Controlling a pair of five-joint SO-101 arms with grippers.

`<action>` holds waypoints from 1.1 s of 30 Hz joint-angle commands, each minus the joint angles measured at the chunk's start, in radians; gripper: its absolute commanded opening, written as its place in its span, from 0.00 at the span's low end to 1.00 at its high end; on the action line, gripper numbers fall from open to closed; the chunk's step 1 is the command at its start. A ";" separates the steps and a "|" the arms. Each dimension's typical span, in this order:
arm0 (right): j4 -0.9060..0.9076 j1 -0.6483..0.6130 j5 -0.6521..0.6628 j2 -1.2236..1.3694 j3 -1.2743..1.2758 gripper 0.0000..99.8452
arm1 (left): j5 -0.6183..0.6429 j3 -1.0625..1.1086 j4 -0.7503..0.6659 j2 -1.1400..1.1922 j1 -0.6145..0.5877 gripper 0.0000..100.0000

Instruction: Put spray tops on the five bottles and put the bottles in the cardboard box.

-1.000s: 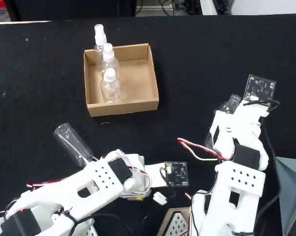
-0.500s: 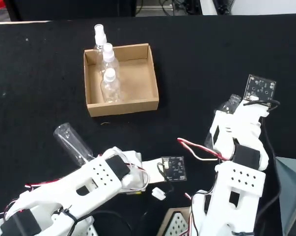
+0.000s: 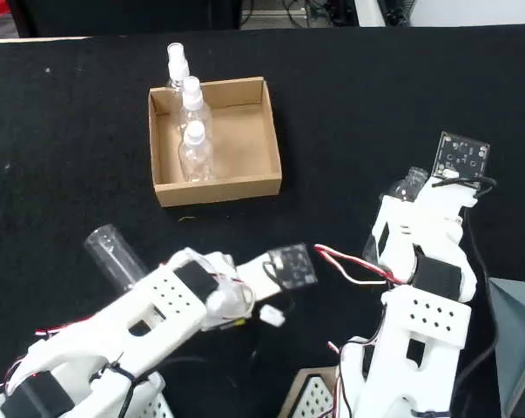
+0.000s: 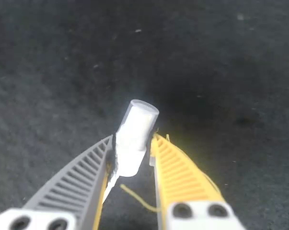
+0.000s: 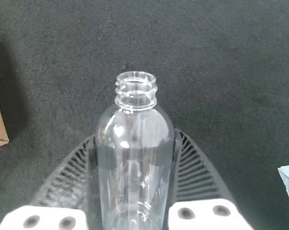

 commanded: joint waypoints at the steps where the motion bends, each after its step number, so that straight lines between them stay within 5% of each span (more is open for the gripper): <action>1: -0.029 0.017 -0.006 -0.033 -0.027 0.05 | 0.023 -0.091 0.035 0.002 -0.044 0.11; 18: -0.029 0.017 -0.006 -0.033 -0.027 0.05 | 0.048 -0.180 0.127 0.012 -0.038 0.11; 33: -0.029 -0.003 -0.006 -0.033 -0.025 0.05 | 0.018 -0.487 0.261 0.405 -0.031 0.14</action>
